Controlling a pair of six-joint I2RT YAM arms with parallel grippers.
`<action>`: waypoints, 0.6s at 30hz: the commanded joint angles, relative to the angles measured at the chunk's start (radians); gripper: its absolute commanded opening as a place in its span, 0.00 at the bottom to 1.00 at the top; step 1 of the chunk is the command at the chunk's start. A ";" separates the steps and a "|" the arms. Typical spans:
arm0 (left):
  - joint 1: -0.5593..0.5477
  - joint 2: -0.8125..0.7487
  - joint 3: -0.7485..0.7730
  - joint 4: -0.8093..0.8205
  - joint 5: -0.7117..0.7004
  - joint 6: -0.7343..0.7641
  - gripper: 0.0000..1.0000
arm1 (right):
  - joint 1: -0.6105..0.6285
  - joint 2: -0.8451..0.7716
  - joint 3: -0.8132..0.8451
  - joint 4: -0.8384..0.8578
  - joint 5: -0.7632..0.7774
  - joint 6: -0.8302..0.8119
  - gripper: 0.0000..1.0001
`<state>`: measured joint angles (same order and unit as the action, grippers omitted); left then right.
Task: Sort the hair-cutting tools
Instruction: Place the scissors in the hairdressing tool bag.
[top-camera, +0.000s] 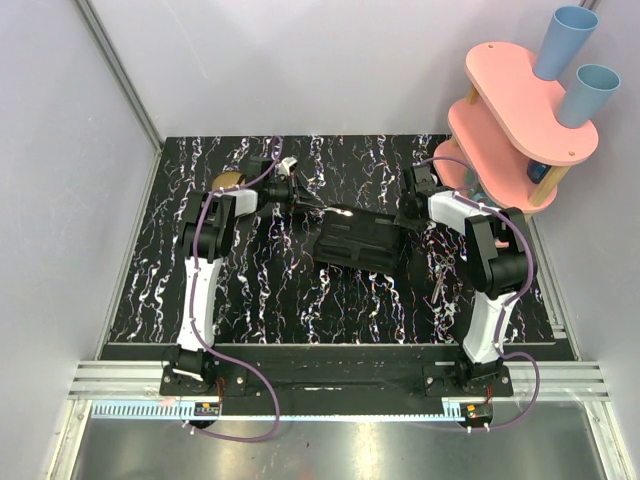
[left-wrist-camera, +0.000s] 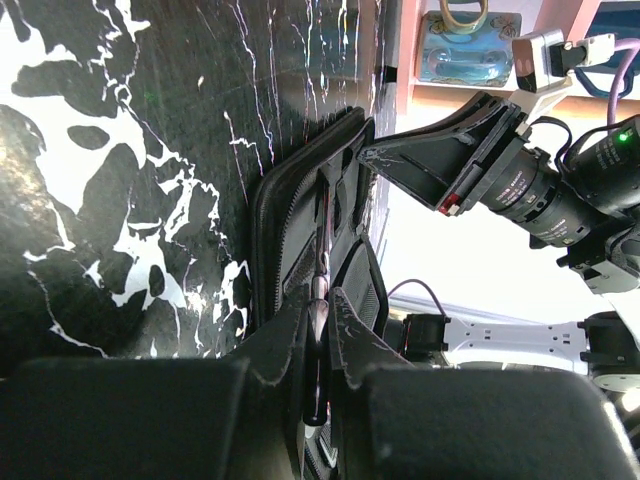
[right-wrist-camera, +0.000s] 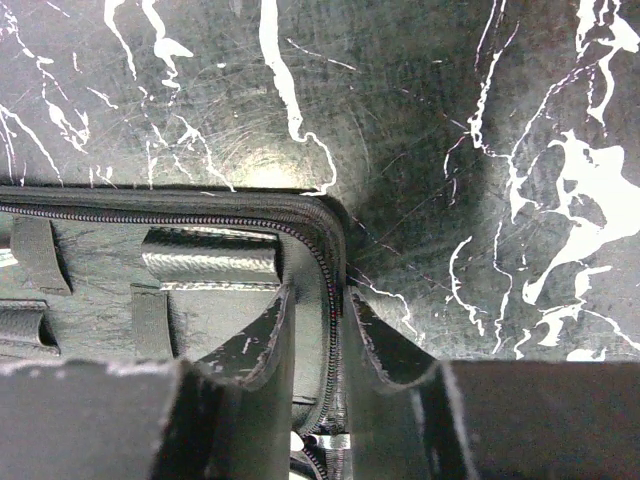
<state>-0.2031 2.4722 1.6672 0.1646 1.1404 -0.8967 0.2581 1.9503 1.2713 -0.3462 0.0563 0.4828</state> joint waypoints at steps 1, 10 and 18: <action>-0.047 0.033 0.052 0.006 0.048 0.010 0.00 | 0.007 0.027 0.003 0.076 -0.053 -0.036 0.21; -0.059 0.051 0.097 -0.307 0.052 0.277 0.00 | 0.007 0.084 0.048 0.121 -0.202 -0.162 0.04; -0.038 0.077 0.138 -0.481 -0.044 0.374 0.55 | 0.007 0.111 0.043 0.128 -0.230 -0.141 0.02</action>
<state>-0.2142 2.5031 1.7950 -0.1795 1.1484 -0.6147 0.2306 2.0048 1.3220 -0.2943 -0.0654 0.3244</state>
